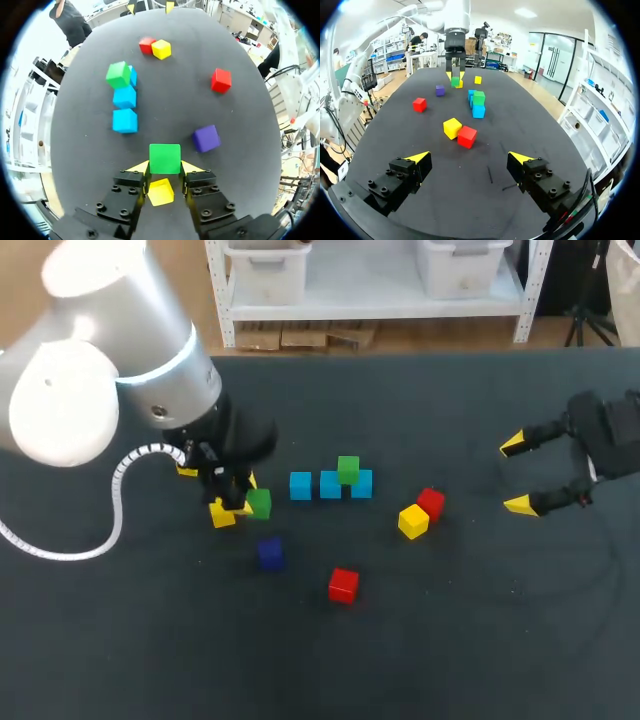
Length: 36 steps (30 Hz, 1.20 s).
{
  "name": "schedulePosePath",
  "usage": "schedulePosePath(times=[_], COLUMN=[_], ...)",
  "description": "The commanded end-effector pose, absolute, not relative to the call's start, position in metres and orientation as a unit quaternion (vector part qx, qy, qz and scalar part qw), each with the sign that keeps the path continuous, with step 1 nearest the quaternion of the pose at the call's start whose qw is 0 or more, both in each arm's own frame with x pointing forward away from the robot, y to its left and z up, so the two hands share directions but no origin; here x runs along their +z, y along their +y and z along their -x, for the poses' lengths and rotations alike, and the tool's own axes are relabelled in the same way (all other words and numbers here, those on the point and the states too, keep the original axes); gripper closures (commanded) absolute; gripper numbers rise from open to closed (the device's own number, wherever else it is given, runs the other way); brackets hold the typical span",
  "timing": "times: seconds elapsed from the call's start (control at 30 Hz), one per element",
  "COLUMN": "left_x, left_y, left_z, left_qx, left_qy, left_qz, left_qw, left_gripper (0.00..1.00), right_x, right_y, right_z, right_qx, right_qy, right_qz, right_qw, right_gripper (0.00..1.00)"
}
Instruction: Place the blue cubes, place green cubes on the blue cubes, place the yellow cubes on the green cubes, then place the red cubes on the yellow cubes, and place purple cube on the red cubes.
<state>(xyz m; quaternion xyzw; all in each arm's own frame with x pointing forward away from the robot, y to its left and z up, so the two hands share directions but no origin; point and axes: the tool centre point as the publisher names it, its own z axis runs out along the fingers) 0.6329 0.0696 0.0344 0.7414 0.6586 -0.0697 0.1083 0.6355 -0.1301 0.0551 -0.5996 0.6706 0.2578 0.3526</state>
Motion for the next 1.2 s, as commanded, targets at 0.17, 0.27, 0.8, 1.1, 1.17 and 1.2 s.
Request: schedulePosePath(times=[0.17,0.27,0.8,1.1,1.17,1.2], left_x=[0.061,0.065,0.056,0.05,0.049,0.049], left_y=[0.056,0.049,0.009,-0.002,-0.003,-0.004], left_z=[-0.639,-0.646,-0.683,-0.689,-0.689,-0.689], left_qx=[-0.057,-0.056,-0.072,-0.076,-0.077,-0.078], left_qy=[0.658,0.658,0.656,0.653,0.653,0.653], left_qz=[-0.742,-0.742,-0.744,-0.746,-0.746,-0.746], left_qw=[0.113,0.113,0.106,0.103,0.104,0.104], left_gripper=[1.0,1.0,1.0,1.0,1.0,1.0], right_x=[0.055,0.055,0.055,0.055,0.055,0.055], right_y=[-0.13,-0.13,-0.13,-0.13,-0.13,-0.13], right_z=[-0.636,-0.636,-0.636,-0.636,-0.636,-0.636], right_qx=[0.258,0.258,0.258,0.258,0.258,0.258], right_qy=[0.67,0.67,0.67,0.67,0.67,0.67], right_qz=[0.6,0.6,0.6,0.6,0.6,0.6], right_qw=[0.354,0.354,0.354,0.354,0.354,0.354], right_gripper=[0.0,0.0,0.0,0.0,0.0,0.0])
